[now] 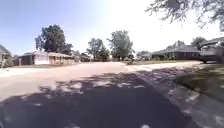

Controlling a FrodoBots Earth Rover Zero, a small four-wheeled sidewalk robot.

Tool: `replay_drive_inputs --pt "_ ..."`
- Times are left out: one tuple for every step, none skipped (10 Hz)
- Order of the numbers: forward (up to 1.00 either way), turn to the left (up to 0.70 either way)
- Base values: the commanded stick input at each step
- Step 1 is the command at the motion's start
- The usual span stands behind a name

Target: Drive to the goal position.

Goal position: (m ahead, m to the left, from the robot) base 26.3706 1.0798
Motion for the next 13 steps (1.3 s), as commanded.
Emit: replay_drive_inputs --pt "0.7 -0.35" --pt "0.7 -0.35" --pt "0.7 -0.29" --pt "0.7 0.0" --pt "0.7 0.0" --pt "0.7 0.0" --pt "0.7 0.0" --pt "0.7 0.0" --pt "0.7 0.0" --pt "0.7 0.0" --pt "0.7 0.0" --pt "0.7 0.0" --pt "0.7 0.0"
